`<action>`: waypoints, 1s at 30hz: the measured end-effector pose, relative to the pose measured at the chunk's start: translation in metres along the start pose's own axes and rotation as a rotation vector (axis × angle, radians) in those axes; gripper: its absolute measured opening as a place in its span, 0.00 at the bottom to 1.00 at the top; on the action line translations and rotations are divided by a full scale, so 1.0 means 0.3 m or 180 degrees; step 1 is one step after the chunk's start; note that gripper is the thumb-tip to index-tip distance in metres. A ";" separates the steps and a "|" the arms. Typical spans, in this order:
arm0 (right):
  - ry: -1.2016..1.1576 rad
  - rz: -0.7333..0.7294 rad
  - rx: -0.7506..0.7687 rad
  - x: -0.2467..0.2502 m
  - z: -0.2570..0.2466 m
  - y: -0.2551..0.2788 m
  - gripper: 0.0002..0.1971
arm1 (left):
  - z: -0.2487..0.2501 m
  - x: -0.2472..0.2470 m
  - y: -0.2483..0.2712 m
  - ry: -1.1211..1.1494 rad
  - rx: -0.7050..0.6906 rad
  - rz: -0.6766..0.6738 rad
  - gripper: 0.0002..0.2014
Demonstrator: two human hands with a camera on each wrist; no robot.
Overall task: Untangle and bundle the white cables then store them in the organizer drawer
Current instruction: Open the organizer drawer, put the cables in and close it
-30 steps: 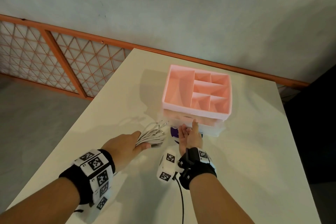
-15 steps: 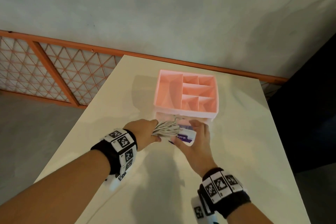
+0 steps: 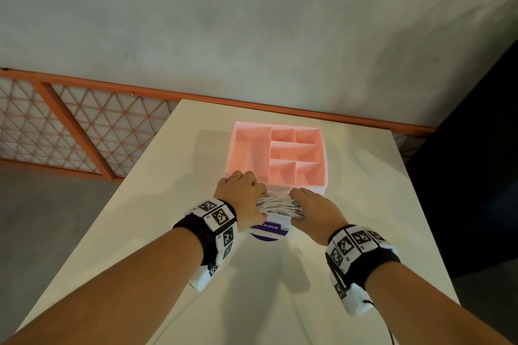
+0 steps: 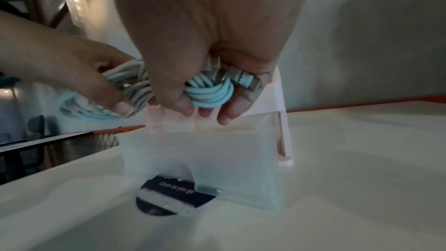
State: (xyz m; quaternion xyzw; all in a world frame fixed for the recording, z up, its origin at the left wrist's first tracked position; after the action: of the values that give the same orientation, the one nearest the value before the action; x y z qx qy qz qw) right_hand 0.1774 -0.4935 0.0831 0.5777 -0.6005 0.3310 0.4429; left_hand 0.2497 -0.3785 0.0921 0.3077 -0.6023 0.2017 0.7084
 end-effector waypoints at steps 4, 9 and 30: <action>-0.0188 -0.0255 -0.0152 -0.061 0.031 0.006 0.14 | -0.065 -0.085 0.013 0.0134 0.0256 -0.0423 0.40; -0.0160 -0.0130 -0.0071 -0.068 0.043 0.013 0.13 | -0.129 -0.125 0.031 -0.0061 0.0402 -0.0651 0.47; 0.0096 -0.0456 -0.0417 -0.022 0.094 -0.030 0.18 | -0.185 -0.099 0.036 0.1302 0.0333 -0.0434 0.19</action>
State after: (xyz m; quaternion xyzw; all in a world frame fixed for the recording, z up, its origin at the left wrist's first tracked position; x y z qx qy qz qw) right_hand 0.1818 -0.5174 0.0651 0.5839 -0.5713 0.2672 0.5112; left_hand 0.2773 -0.3304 0.0603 0.3368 -0.4126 0.2425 0.8109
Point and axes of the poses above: each hand's wrist, its own y-axis away from the middle knuckle, its own x-axis out of the back of the hand, z = x × y, the point moved 8 cm from there along -y, towards the middle knuckle, and after that the axes turned 2 degrees about -y, right-handed, at the moved point
